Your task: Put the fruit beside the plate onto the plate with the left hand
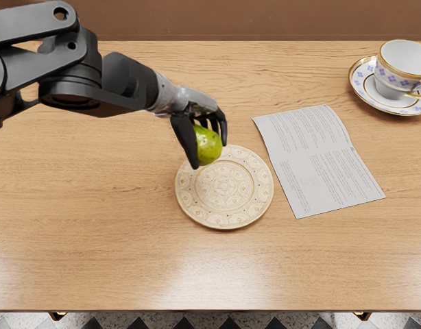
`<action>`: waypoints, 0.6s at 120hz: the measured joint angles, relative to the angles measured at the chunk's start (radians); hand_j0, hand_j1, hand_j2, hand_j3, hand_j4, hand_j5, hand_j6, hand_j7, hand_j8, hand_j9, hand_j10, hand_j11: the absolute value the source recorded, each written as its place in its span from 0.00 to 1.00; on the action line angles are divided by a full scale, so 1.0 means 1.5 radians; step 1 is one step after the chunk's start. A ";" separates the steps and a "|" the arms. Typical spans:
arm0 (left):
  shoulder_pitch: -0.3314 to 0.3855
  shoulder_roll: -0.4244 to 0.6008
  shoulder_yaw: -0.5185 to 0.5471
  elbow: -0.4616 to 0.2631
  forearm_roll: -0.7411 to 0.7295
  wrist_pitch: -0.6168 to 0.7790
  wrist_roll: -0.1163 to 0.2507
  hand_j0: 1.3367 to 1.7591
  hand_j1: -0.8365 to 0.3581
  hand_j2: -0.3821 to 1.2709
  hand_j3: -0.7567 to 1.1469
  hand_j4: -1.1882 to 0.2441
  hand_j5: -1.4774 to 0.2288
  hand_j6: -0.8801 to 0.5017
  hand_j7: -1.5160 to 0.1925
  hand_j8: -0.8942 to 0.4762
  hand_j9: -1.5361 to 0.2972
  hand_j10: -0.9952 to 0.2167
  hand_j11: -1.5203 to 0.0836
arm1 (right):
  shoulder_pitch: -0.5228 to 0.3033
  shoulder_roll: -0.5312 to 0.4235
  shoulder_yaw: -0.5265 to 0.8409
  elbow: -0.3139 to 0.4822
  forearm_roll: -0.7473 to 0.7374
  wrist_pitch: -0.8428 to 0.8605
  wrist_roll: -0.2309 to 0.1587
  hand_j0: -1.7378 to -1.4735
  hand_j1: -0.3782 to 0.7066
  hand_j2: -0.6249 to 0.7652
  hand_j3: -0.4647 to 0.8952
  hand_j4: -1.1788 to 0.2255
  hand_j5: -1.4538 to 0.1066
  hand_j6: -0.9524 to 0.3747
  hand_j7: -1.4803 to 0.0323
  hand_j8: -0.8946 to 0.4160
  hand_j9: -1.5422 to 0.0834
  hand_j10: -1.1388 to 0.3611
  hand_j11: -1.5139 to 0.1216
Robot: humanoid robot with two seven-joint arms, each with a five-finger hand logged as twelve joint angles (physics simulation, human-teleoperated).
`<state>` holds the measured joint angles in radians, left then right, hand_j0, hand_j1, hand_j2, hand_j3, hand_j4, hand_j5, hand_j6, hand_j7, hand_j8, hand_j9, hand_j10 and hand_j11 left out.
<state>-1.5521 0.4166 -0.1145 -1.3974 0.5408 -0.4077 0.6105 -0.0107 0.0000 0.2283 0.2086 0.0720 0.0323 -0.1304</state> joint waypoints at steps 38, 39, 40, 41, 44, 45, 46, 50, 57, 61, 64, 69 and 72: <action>-0.015 -0.086 0.002 0.061 0.000 -0.001 0.000 0.73 0.44 0.42 0.40 0.54 0.26 0.46 0.27 0.49 0.25 0.41 0.28 | 0.000 0.000 -0.001 -0.001 -0.001 0.000 0.000 0.30 0.06 0.45 0.34 0.82 0.91 0.70 0.96 0.66 0.93 0.74 0.90; -0.015 -0.088 0.002 0.063 0.001 -0.001 0.000 0.73 0.44 0.42 0.40 0.54 0.26 0.47 0.27 0.49 0.25 0.42 0.28 | 0.000 0.000 -0.001 -0.001 -0.001 0.000 0.000 0.30 0.06 0.45 0.34 0.82 0.91 0.70 0.96 0.66 0.93 0.74 0.90; -0.015 -0.090 0.003 0.065 0.001 -0.001 0.000 0.73 0.44 0.42 0.40 0.54 0.26 0.47 0.27 0.49 0.25 0.42 0.27 | 0.000 0.000 -0.001 -0.001 -0.001 0.000 0.000 0.30 0.06 0.45 0.34 0.82 0.91 0.70 0.96 0.66 0.93 0.74 0.90; -0.015 -0.093 0.003 0.067 0.001 -0.001 0.000 0.73 0.44 0.42 0.40 0.54 0.26 0.47 0.27 0.49 0.25 0.42 0.27 | 0.000 0.000 -0.001 -0.001 -0.001 0.000 0.000 0.30 0.06 0.45 0.34 0.82 0.91 0.70 0.96 0.66 0.93 0.74 0.90; -0.015 -0.098 0.003 0.074 0.002 -0.001 0.000 0.73 0.44 0.42 0.40 0.54 0.26 0.47 0.27 0.49 0.25 0.42 0.27 | 0.000 0.000 -0.001 -0.001 -0.001 0.000 0.000 0.30 0.06 0.45 0.34 0.82 0.91 0.70 0.96 0.66 0.93 0.74 0.90; -0.015 -0.099 0.003 0.075 0.002 -0.001 0.000 0.73 0.44 0.42 0.40 0.55 0.26 0.47 0.27 0.49 0.25 0.42 0.27 | 0.000 0.000 -0.001 -0.001 -0.001 0.000 0.000 0.30 0.06 0.45 0.34 0.82 0.91 0.70 0.96 0.66 0.93 0.74 0.90; -0.015 -0.100 0.004 0.077 0.003 -0.001 0.000 0.73 0.43 0.42 0.40 0.55 0.26 0.47 0.27 0.49 0.25 0.42 0.27 | 0.000 0.000 -0.001 -0.001 -0.001 0.000 0.000 0.30 0.06 0.45 0.34 0.82 0.91 0.70 0.96 0.66 0.93 0.74 0.90; -0.014 -0.105 0.004 0.085 0.004 -0.002 0.000 0.73 0.43 0.42 0.40 0.54 0.26 0.47 0.27 0.49 0.25 0.42 0.27 | 0.000 0.000 -0.002 -0.001 -0.001 0.000 0.000 0.30 0.06 0.45 0.34 0.82 0.91 0.70 0.96 0.66 0.93 0.74 0.90; -0.012 -0.116 0.005 0.099 0.007 -0.002 0.000 0.73 0.43 0.42 0.40 0.55 0.26 0.47 0.27 0.49 0.25 0.42 0.27 | 0.000 0.000 -0.002 -0.001 -0.001 0.000 0.000 0.30 0.06 0.45 0.34 0.82 0.91 0.70 0.96 0.66 0.93 0.74 0.90; -0.011 -0.121 0.006 0.108 0.007 -0.005 0.000 0.73 0.43 0.42 0.40 0.55 0.26 0.47 0.27 0.50 0.25 0.42 0.27 | 0.000 0.000 -0.002 -0.001 -0.001 0.000 0.000 0.30 0.06 0.45 0.34 0.82 0.91 0.70 0.96 0.66 0.93 0.74 0.90; -0.009 -0.126 0.007 0.115 0.008 -0.007 0.000 0.73 0.43 0.42 0.40 0.55 0.26 0.47 0.27 0.49 0.25 0.42 0.27 | 0.000 0.000 -0.002 -0.001 -0.001 0.000 0.000 0.30 0.06 0.45 0.34 0.82 0.91 0.70 0.96 0.66 0.93 0.74 0.90; -0.008 -0.129 0.009 0.124 0.009 -0.010 0.000 0.73 0.43 0.43 0.40 0.55 0.26 0.47 0.27 0.50 0.24 0.42 0.27 | -0.001 0.000 -0.002 -0.001 -0.001 0.000 0.000 0.30 0.06 0.45 0.34 0.82 0.91 0.70 0.96 0.66 0.93 0.74 0.90; -0.007 -0.129 0.010 0.129 0.009 -0.011 0.000 0.73 0.43 0.43 0.40 0.55 0.25 0.47 0.26 0.50 0.24 0.42 0.27 | -0.001 0.000 -0.002 -0.001 -0.001 0.000 0.000 0.30 0.06 0.45 0.34 0.82 0.91 0.70 0.96 0.66 0.93 0.74 0.90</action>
<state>-1.5622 0.2226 -0.0998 -1.2046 0.5545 -0.4237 0.6106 -0.0115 0.0000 0.2256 0.2071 0.0708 0.0322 -0.1304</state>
